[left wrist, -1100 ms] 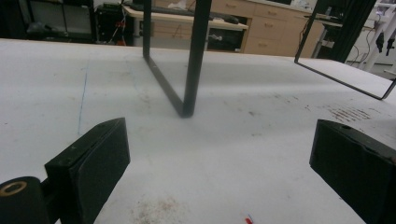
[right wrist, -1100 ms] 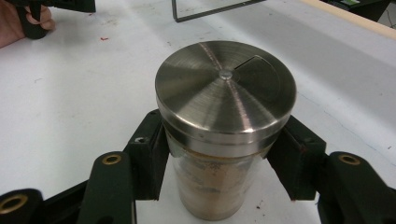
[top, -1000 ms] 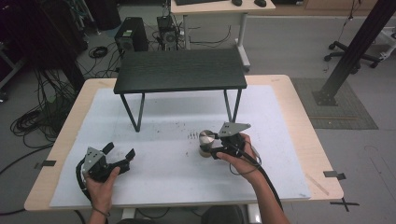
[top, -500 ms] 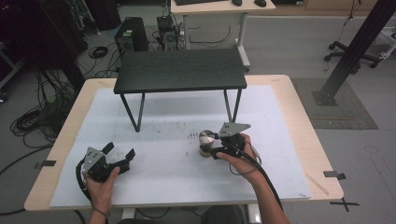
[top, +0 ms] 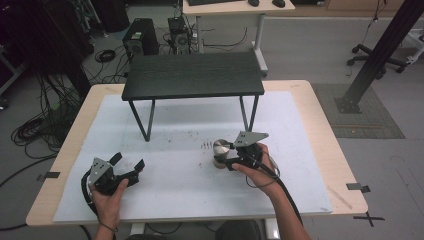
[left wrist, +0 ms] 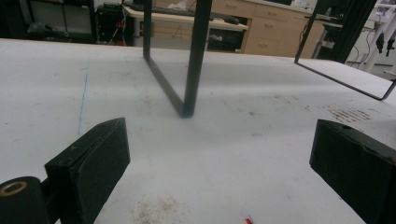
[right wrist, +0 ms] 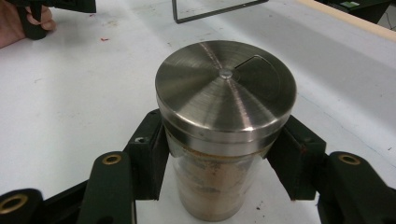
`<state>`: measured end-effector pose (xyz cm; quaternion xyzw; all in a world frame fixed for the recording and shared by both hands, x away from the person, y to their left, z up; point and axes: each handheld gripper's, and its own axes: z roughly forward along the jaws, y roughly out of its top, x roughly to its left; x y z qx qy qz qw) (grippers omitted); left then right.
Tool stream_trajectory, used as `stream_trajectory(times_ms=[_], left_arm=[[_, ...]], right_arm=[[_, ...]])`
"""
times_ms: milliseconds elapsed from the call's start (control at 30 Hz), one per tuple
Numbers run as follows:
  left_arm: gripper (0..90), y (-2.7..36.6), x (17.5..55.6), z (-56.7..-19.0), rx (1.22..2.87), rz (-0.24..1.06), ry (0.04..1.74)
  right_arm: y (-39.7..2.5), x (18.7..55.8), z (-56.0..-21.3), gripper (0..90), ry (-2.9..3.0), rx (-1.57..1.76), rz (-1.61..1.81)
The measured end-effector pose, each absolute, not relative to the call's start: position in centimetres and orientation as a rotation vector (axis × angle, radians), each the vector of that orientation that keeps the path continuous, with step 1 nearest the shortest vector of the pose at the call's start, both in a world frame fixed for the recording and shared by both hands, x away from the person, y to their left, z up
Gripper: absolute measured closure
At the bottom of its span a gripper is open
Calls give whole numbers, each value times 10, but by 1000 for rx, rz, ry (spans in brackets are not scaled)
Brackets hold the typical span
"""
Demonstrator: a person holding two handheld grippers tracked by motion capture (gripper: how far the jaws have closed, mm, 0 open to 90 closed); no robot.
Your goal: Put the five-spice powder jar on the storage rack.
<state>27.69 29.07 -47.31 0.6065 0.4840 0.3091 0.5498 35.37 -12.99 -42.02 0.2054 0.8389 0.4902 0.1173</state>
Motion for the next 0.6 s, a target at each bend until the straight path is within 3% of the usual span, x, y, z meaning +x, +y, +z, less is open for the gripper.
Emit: stream_trajectory(times_ms=[600], left_arm=[[53, 291, 277, -473, 1437, 733, 1147]], right_arm=[[-130, 354, -421, 433, 2450, 601, 1441]])
